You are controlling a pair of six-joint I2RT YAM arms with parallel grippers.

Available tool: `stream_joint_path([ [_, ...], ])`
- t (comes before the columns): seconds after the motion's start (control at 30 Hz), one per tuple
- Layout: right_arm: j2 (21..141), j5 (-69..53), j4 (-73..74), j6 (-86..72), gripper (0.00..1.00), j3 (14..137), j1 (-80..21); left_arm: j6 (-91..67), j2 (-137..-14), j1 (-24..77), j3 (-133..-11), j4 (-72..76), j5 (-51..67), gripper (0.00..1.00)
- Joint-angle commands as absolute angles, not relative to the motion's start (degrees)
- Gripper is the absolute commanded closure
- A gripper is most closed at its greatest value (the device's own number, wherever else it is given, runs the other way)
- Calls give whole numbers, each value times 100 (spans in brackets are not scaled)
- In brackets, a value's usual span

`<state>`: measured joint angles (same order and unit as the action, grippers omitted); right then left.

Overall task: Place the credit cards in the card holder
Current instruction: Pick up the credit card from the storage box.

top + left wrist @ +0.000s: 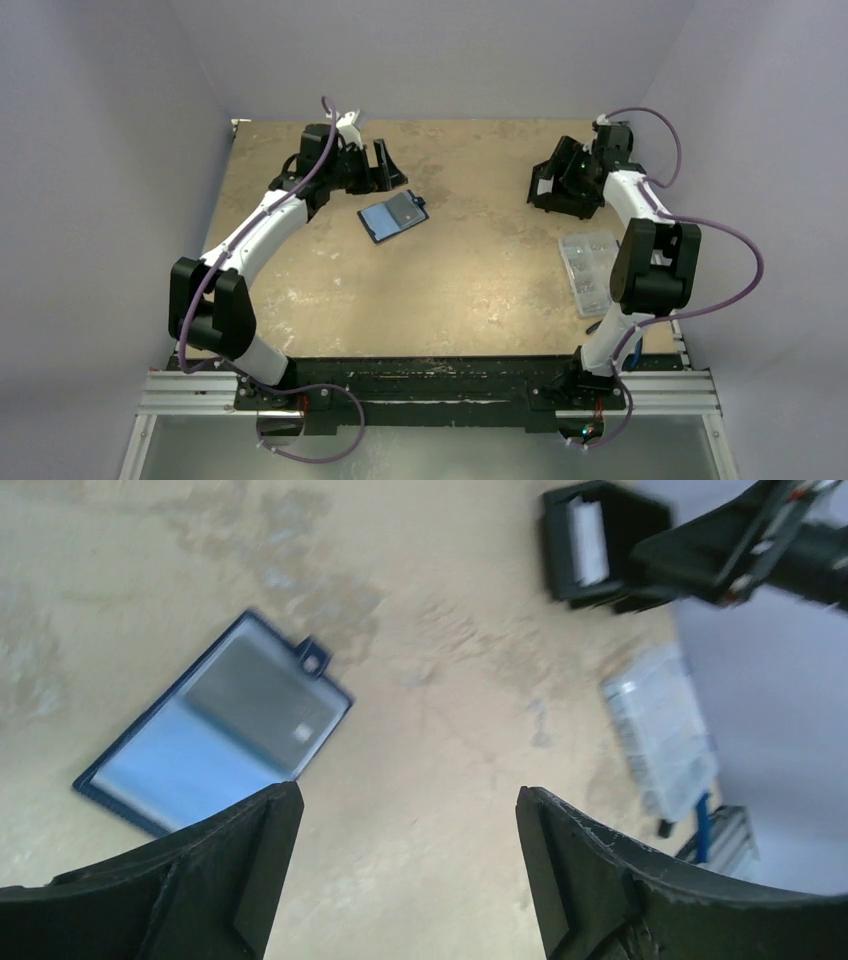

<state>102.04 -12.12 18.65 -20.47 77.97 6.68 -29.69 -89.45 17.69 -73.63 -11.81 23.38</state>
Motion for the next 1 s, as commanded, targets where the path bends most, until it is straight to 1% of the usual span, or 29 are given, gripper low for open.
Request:
stream_joint_path([
  [0.0, 10481, -1710, 1683, -1848, 1, 8263, 927, -2292, -9097, 1749, -6878, -1595, 1867, 15],
  [0.27, 11275, -2507, 1441, -1835, 1, 8567, 958, -2436, -9080, 1749, -6668, -1419, 2077, 15],
  [0.47, 11555, -2810, 1378, -1989, 6, 8783, 958, -2454, -9107, 1749, -6624, -1382, 2044, 15],
  [0.63, 11612, -3118, 1246, -2138, 12, 8761, 957, -2452, -9170, 1749, -6614, -1371, 2055, 15],
  [0.97, 11494, -3284, 1024, -2294, 32, 8653, 958, -2452, -9219, 1749, -6592, -1371, 2056, 15],
])
